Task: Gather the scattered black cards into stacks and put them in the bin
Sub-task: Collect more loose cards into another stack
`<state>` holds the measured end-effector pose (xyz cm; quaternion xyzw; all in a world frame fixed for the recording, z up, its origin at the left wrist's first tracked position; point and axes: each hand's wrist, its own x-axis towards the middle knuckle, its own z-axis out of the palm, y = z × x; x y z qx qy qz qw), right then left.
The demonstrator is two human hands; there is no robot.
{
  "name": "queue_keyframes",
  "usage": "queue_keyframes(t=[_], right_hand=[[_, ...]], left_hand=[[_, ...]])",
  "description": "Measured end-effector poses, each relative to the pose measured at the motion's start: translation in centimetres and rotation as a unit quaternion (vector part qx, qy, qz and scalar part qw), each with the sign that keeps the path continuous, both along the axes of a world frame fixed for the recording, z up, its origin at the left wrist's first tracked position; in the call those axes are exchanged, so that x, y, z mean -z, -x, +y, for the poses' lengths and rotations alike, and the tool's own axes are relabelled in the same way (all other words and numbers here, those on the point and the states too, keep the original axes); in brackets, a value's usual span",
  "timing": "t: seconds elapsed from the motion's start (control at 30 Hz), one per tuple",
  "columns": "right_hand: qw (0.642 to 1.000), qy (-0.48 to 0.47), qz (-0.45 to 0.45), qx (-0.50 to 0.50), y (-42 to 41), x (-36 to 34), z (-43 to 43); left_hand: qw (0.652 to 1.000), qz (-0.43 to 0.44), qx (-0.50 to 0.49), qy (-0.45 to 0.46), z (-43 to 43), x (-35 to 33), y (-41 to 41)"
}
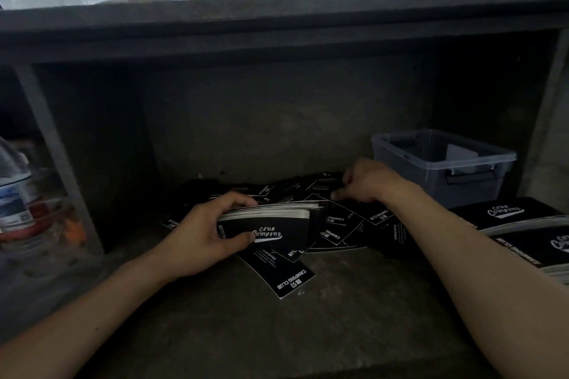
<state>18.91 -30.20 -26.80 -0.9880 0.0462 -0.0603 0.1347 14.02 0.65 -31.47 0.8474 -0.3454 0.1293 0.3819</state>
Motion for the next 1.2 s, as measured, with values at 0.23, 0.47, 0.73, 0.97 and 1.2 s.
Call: queue_keyframes(t=[0.23, 0.47, 0.73, 0.97, 1.2], right_hand=[[0.99, -0.135, -0.042, 0.012, -0.3, -0.6, -0.8], [0.893, -0.424, -0.152, -0.011, 0.1, -1.3, 0.2], [0.862, -0.461, -0.209, -0.004, -0.7, -0.5, 1.2], [0.811, -0.579, -0.081, -0.025, 0.0, -1.4, 0.4], [0.771, -0.631, -0.083, -0.026, 0.6, -2.6, -1.8]], left_hand=[[1.0, 0.004, -0.008, -0.007, 0.1, -0.1, 0.1], [1.0, 0.011, -0.01, -0.003, 0.0, -0.1, 0.2], [1.0, 0.013, -0.017, 0.005, -0.1, -0.2, 0.4], [1.0, 0.006, -0.023, -0.002, 0.0, -0.2, 0.4], [0.999, -0.002, -0.039, -0.008, 0.1, -0.2, 0.2]])
